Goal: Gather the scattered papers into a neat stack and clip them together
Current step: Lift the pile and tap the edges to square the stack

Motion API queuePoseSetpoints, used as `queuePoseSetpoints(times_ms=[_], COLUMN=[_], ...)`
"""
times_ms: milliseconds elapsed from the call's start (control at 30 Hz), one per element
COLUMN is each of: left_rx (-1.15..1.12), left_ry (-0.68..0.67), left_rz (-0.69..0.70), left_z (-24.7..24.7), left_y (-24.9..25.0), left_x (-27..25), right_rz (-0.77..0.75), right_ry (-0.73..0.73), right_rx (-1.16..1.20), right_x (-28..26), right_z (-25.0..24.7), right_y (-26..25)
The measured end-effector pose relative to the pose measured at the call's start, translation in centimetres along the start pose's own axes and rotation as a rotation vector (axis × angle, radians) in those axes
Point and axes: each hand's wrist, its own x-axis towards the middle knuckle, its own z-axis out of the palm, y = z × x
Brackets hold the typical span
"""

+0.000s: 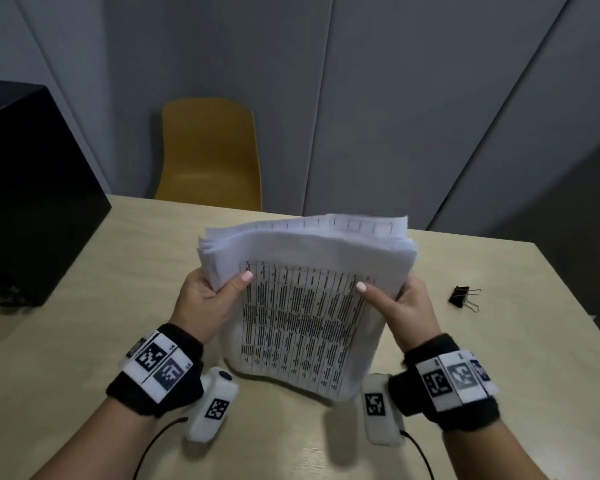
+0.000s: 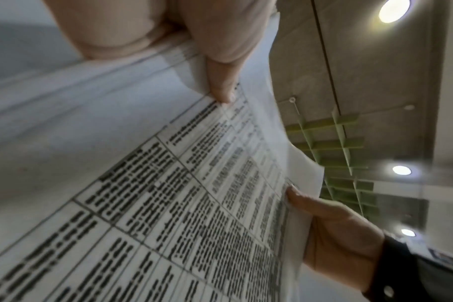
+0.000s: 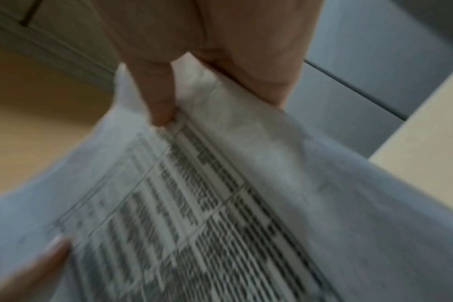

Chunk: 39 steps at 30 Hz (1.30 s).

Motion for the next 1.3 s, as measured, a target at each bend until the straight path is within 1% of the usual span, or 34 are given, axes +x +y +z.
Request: queuePoseSetpoints(times_ms=[67, 133, 167, 233, 333, 400, 467, 500, 533, 567, 633, 667, 700, 800, 867, 933, 1000, 1100, 1200, 1300], left_rx=[0.007, 0.026, 0.043, 0.058, 0.000, 0.031, 0.117, 0.142, 0.177, 0.246, 0.449, 0.517, 0.548, 0.556, 0.585, 0.605, 0.591, 0.609, 0.618, 0.607], left_ry=[0.043, 0.083, 0.092, 0.098, 0.104, 0.109, 0.163, 0.203, 0.236, 0.262, 0.259, 0.240, 0.229, 0.238, 0.221, 0.207, 0.199, 0.160, 0.108, 0.102], left_rz=[0.032, 0.072, 0.086, 0.096, 0.134, 0.146, 0.185, 0.223, 0.280, 0.357, 0.509, 0.538, 0.528, 0.467, 0.484, 0.511, 0.521, 0.552, 0.532, 0.520], left_z=[0.6, 1.1, 1.3, 1.4, 1.0, 1.2, 1.6, 1.8, 1.8, 1.9, 1.7, 1.6, 1.4, 0.7, 0.5, 0.4, 0.2, 0.0, -0.1, -0.6], left_y=[0.6, 1.1, 1.3, 1.0, 0.0, -0.2, -0.2, 0.1, 0.4, 0.8, 1.3, 1.5, 1.8, 1.8, 1.8, 1.9, 2.3, 2.8, 2.8, 3.0], left_x=[-0.1, -0.4, -0.8, -1.2, -1.5, -1.5, -1.4, -1.4, -1.4, -1.4, -1.0, -0.8, -0.6, -0.5, -0.5, -0.5, -0.2, -0.2, -0.4, -0.2], right_rz=[-0.070, -0.157, -0.177, -0.166, -0.129, -0.130, -0.136, -0.151, -0.198, -0.276, -0.448, -0.501, -0.526, -0.537, -0.545, -0.522, -0.475, -0.475, -0.464, -0.462], right_ry=[0.093, 0.122, 0.123, 0.130, 0.143, 0.135, 0.159, 0.210, 0.275, 0.326, 0.367, 0.369, 0.381, 0.437, 0.402, 0.364, 0.348, 0.303, 0.284, 0.280], right_rx=[-0.008, -0.028, -0.040, -0.039, -0.018, -0.060, -0.124, -0.144, -0.177, -0.228, -0.381, -0.445, -0.481, -0.487, -0.540, -0.580, -0.549, -0.506, -0.506, -0.510], right_x=[0.0, -0.3, -0.6, -1.2, -1.8, -1.8, -1.8, -1.9, -2.0, -2.0, -1.7, -1.5, -1.3, -1.2, -1.4, -1.2, -0.9, -0.8, -0.8, -0.9], right_z=[0.9, 1.5, 1.7, 2.1, 2.4, 2.5, 2.7, 3.0, 3.2, 3.3, 3.4, 3.5, 3.5, 3.4, 3.2, 2.9, 2.8, 2.9, 2.8, 2.4], right_y=[-0.1, 0.2, 0.3, 0.7, 1.6, 1.7, 1.6, 1.3, 0.9, 0.4, -0.2, -0.5, -0.7, -1.2, -1.1, -0.8, -0.9, -1.6, -1.6, -1.6])
